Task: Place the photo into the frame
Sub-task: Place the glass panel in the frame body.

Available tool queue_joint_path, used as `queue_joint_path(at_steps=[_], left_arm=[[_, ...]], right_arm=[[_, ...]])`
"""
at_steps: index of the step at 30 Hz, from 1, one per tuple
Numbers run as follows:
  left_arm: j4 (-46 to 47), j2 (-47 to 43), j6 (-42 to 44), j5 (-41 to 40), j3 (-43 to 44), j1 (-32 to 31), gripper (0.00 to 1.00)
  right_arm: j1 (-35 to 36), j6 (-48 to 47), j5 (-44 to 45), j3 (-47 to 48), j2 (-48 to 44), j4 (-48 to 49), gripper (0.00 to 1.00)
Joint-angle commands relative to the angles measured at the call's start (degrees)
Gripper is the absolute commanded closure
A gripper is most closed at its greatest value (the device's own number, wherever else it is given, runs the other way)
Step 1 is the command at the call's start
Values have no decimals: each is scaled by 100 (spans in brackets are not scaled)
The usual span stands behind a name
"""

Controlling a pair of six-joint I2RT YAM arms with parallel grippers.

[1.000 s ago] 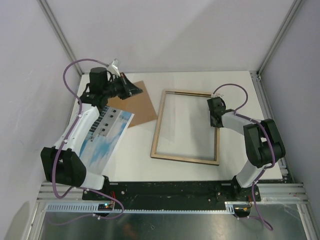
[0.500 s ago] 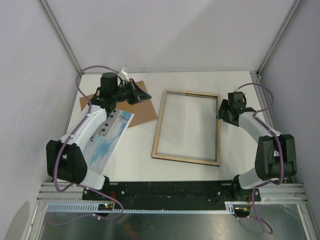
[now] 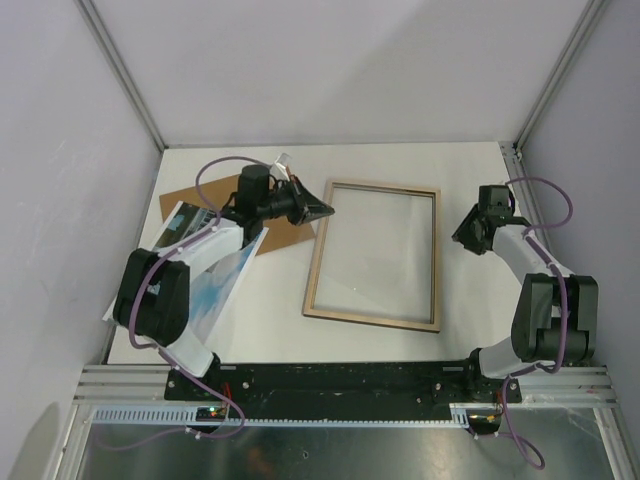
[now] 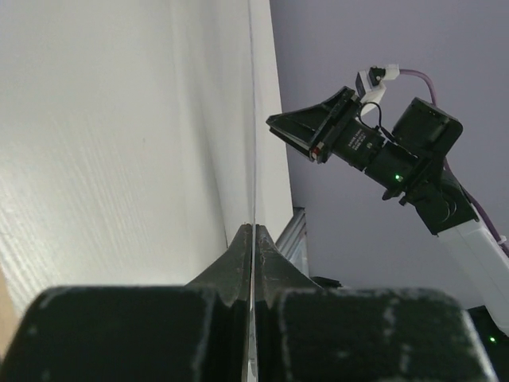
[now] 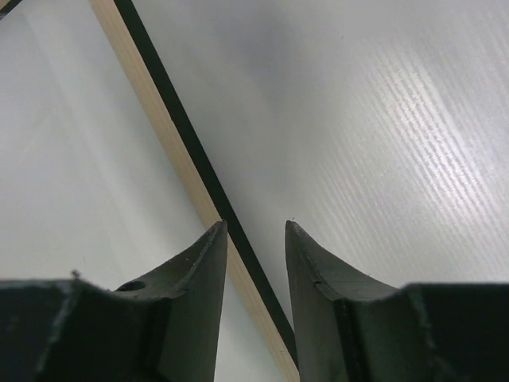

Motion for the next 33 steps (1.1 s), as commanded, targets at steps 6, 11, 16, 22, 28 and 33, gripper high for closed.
queue_joint_path(at_steps=[6,11,16,22,28,33], left_arm=[[1405,246,-641,-104,-212,-420,100],[2012,244,-809,-275,-600,-482,100],[2518,268,-955,-485,-928,-532,100],[3351,349,-1207,-652,-1243,-596,100],[3733,484,-1285,-721,-1314,-671,100],[3889,576,-1357,-719,-1285,-734,100]], right_arm=[[-41,242,-325,-529,17,528,66],[-44,265,-537,-727,89,766,70],[-66,227,-684,-782,304,916,76],[-67,206,-702,-881,394,1033,76],[-71,206,-729,-970,498,1153,78],[-71,195,-741,-995,522,1195,79]])
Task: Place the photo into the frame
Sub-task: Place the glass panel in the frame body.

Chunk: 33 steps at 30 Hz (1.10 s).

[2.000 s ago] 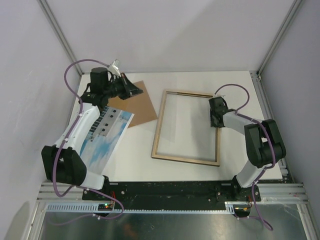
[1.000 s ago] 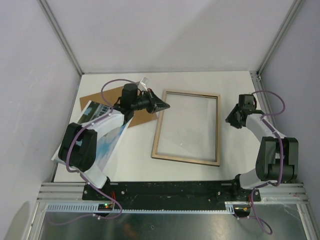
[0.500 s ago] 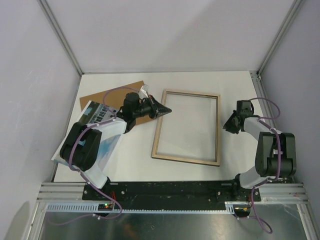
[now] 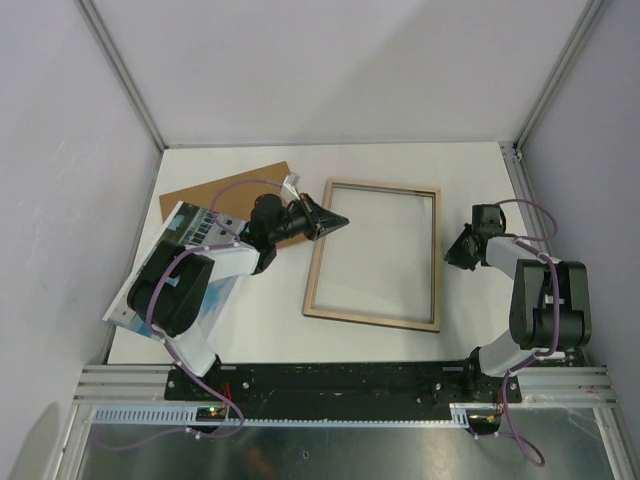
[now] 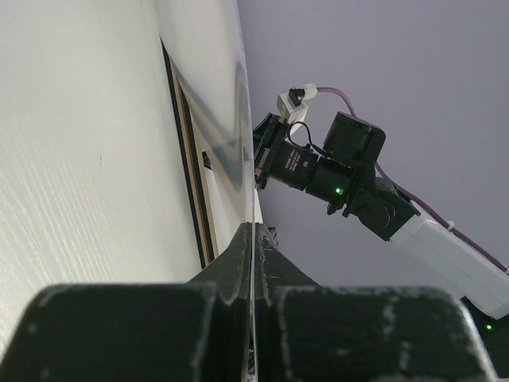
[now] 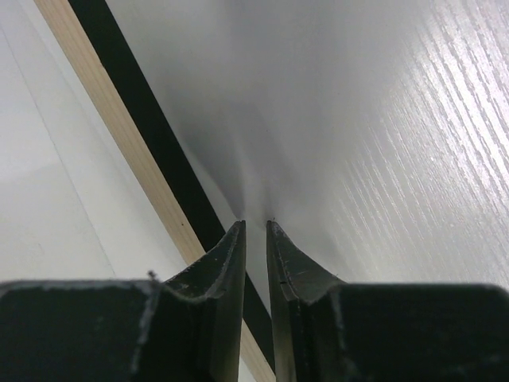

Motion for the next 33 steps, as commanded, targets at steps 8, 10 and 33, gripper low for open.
queue_joint_path(at_steps=[8,10,33], left_arm=[[660,-53,-103,-135,-60,-151,100],[655,-82,-112,-148,-93,-160,100],[693,156,52,-306,-84,-172,100]], right_arm=[[-29,10,-44,-86,78,237,81],[-29,2,-52,-87,82,244,81],[-29,-4,-249,-153,160,389,84]])
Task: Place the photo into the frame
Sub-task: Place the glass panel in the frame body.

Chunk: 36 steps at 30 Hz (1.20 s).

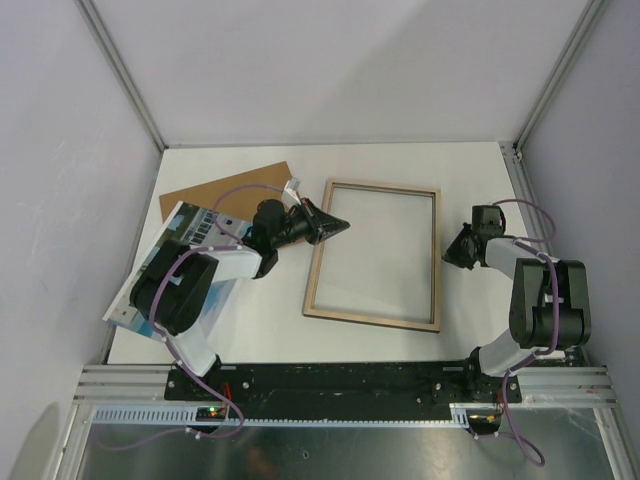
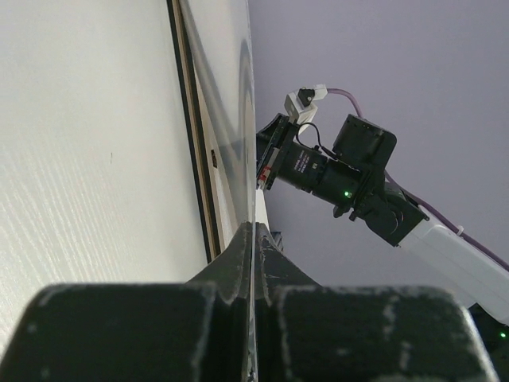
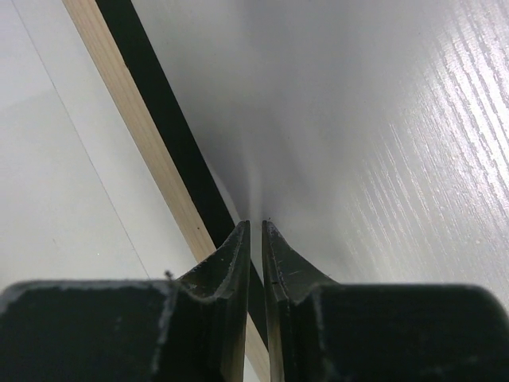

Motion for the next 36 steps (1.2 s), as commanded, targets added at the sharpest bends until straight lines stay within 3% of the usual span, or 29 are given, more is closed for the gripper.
queue_joint_path(at_steps=[1,36], left_arm=[[387,63,85,-78,123,-45,100],[486,15,47,-162,28,-237,100]], right_arm=[[-25,0,-31,-54,109,56,84],[1,-16,-106,-62,221,84,85]])
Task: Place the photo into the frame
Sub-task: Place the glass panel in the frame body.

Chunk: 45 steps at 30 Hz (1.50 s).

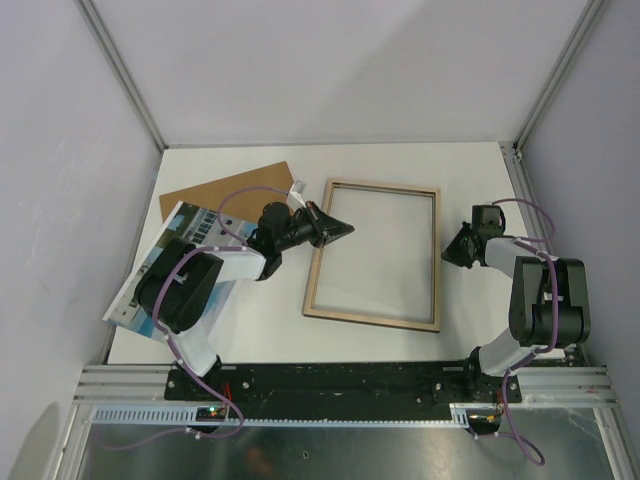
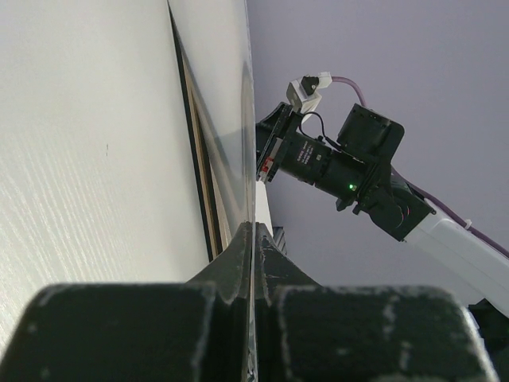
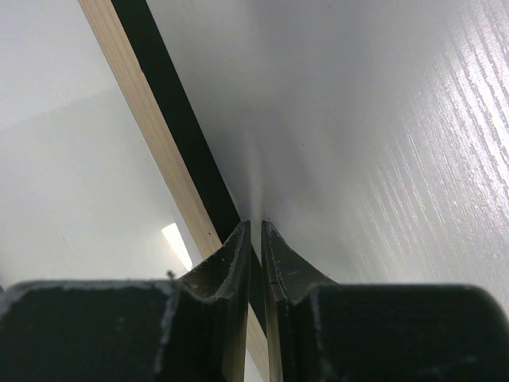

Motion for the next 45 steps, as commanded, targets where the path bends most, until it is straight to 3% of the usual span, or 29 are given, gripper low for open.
queue_joint_path(at_steps=[1,45], left_arm=[[395,-119,46,-76,33,-50,100],[794,-42,217,102,98,-72,100]], right_arm=[[-1,-17,51,-63,144,-88,85],[8,-44,24,-59,203,-58,87]])
